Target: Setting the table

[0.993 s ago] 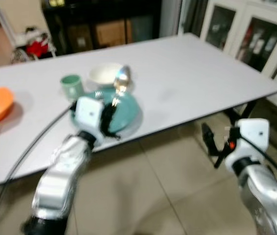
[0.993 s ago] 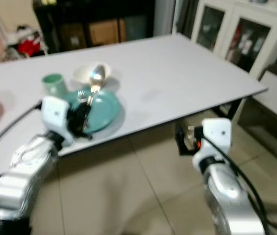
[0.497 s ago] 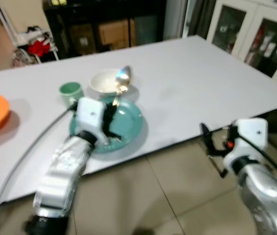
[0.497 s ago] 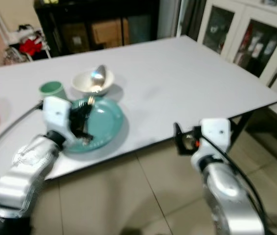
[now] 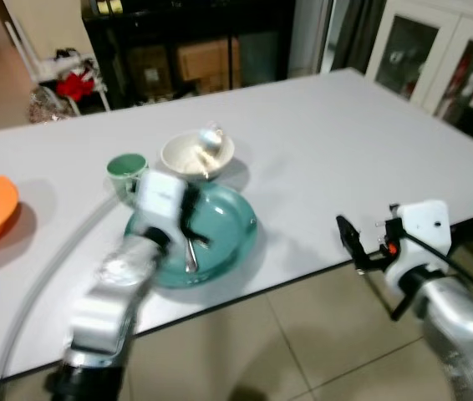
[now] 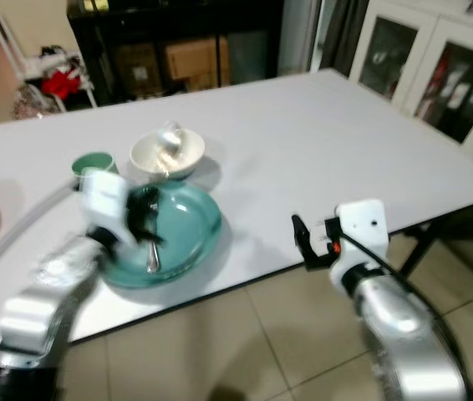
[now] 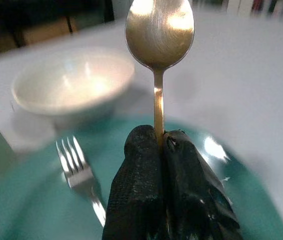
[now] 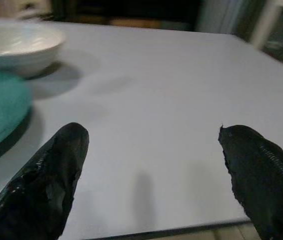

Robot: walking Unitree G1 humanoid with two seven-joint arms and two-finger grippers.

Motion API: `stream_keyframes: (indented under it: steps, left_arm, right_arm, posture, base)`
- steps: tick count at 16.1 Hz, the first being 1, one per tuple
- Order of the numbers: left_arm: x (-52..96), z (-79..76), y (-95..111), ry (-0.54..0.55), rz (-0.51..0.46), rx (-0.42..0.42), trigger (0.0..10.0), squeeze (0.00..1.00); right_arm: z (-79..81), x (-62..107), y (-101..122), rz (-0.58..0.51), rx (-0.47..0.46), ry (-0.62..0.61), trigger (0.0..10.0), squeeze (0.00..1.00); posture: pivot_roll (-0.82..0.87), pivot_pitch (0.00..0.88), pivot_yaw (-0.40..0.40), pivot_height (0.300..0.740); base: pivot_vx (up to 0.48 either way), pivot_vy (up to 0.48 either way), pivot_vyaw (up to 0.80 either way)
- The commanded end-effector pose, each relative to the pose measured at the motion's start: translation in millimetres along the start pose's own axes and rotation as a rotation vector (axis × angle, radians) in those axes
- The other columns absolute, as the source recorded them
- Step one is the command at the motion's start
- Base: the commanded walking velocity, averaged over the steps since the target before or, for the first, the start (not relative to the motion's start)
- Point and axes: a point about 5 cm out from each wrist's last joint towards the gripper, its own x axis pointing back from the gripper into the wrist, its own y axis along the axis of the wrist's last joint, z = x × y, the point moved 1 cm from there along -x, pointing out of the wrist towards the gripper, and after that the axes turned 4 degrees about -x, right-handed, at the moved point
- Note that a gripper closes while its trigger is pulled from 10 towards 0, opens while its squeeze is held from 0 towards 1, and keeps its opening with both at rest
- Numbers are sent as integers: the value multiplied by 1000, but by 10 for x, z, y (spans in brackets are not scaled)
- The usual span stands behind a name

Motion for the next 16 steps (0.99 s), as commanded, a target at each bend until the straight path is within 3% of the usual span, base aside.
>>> stream_keyframes:
  steps: [1,4,7,11,16]
  left_arm:
    - [16,156,-84,69,83,-19,10000,0]
    - [-69,290,-123,125,191,3,10000,0]
    - [-211,269,-169,132,313,35,10000,0]
    - [-355,240,-241,146,403,88,10000,0]
    - [-477,209,-251,187,452,158,10000,0]
  right_arm:
    - [99,-20,48,-16,-8,109,10000,0]
    - [150,-13,99,-4,65,303,10000,0]
    - [202,-41,84,28,124,436,10000,0]
    - [331,-29,102,34,130,590,10000,0]
    - [366,16,78,51,144,659,10000,0]
  posture:
    - [-4,0,45,740]
    - [-3,0,49,740]
    - [-1,0,54,740]
    - [-3,0,60,740]
    - [-7,0,64,740]
  base:
    - [0,0,0]
    - [0,0,0]
    - [0,0,0]
    - [0,0,0]
    - [0,0,0]
